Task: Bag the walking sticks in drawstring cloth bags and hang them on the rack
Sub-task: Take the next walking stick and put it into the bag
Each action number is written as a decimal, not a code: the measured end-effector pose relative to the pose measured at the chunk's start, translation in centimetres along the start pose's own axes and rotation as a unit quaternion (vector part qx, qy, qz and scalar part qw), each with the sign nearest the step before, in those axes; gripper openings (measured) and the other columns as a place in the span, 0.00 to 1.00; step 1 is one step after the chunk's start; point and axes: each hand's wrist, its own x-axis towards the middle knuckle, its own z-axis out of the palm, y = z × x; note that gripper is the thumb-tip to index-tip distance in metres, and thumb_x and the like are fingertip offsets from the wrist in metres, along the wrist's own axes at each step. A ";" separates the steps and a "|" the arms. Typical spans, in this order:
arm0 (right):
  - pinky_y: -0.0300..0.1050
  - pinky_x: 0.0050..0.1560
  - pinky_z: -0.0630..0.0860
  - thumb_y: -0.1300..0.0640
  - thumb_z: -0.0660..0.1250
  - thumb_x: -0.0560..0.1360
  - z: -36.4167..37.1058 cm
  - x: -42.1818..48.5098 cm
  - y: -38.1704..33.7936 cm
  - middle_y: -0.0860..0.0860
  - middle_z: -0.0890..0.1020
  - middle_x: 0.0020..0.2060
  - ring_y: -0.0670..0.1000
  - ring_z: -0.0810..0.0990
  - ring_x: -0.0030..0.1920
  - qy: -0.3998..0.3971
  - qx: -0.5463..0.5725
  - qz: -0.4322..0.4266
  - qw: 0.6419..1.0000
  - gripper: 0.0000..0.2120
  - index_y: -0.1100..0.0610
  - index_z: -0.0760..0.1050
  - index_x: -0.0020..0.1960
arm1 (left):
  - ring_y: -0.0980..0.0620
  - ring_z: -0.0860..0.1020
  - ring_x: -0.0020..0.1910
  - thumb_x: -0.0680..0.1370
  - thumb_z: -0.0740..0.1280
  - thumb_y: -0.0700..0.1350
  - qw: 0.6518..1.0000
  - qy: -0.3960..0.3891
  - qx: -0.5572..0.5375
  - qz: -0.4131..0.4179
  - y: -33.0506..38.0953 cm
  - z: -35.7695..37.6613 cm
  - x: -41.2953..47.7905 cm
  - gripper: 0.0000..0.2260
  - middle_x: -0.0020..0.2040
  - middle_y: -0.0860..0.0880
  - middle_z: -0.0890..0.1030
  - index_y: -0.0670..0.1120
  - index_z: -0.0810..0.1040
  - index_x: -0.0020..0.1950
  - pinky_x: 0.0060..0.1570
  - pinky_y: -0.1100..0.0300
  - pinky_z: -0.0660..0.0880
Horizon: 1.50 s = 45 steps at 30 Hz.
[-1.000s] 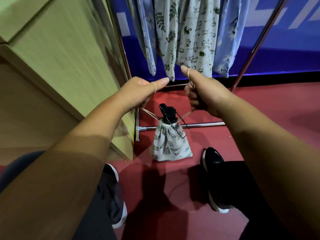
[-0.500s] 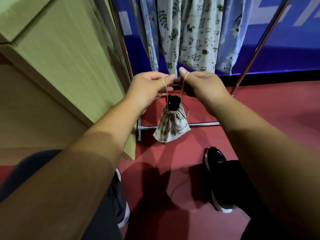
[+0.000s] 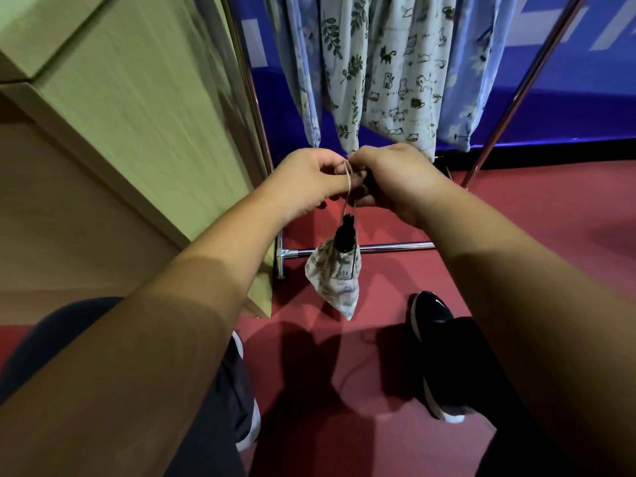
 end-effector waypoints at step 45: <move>0.43 0.36 0.70 0.54 0.71 0.80 -3.5 -14.4 -3.7 0.41 0.80 0.27 0.39 0.73 0.28 0.181 -0.155 -0.184 0.953 0.09 0.52 0.82 0.41 | 0.49 0.80 0.34 0.80 0.70 0.53 0.997 0.057 0.036 0.026 8.5 3.4 -8.3 0.09 0.31 0.51 0.82 0.52 0.82 0.41 0.39 0.56 0.73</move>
